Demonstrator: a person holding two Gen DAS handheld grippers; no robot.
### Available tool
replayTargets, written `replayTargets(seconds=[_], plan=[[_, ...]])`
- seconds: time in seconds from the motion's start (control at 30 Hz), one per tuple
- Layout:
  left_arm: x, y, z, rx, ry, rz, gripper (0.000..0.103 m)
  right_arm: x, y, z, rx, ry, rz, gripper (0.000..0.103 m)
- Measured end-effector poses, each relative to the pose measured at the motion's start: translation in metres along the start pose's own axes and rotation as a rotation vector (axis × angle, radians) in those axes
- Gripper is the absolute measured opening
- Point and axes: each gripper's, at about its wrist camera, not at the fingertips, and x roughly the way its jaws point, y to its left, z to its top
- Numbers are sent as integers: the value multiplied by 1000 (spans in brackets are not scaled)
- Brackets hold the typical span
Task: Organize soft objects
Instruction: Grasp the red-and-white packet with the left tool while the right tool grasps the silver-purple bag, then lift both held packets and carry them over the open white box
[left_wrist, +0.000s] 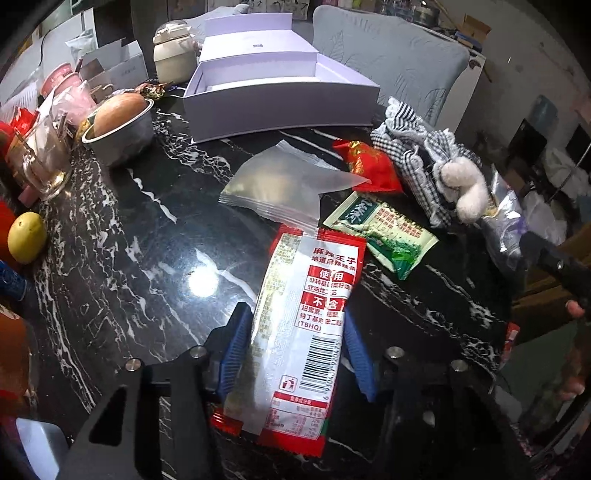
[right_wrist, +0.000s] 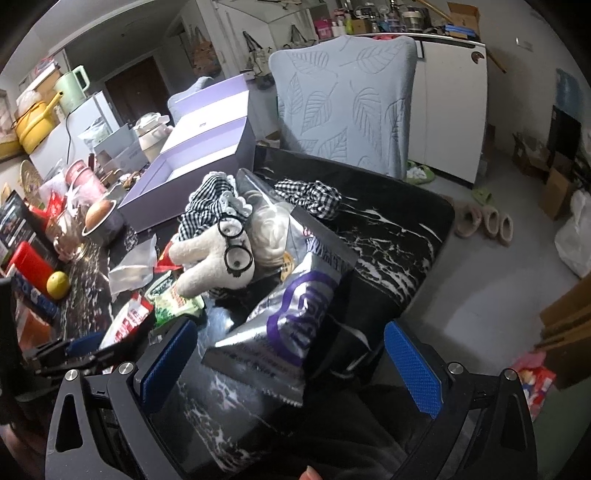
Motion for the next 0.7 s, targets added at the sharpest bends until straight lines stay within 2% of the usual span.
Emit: replayTargets(seconds=[0.07,0.17,0.23,0.37,0.43,0.5,0.53,0.6,0.7], plan=[[1,-5,0,18,2,18,55,3,1,2,-1,3,-4,103],[3,-4,1,25,0,14,66,11,0,5,8,13,13,103],[4,-4,2,19,-1,15,69,18,-2,7,17,28,19,103],[4,-3,2,24,-20,16,69,29,-4,8,33,66,26,83],[4,-4,1,51,-35,-3,59,32,-4,7,28,72,25,74],[2,-6,-1,69,-52,-11,54,33,-1,7,15,82,31,51],[3,-6,-1,66,-55,-11,53,33,0,7,15,84,26,50],[1,-6,-2,70,-57,-7,50,32,2,4,11,80,9,40],[-2,-7,-1,70,-59,-7,48,29,2,-1,9,77,27,39]])
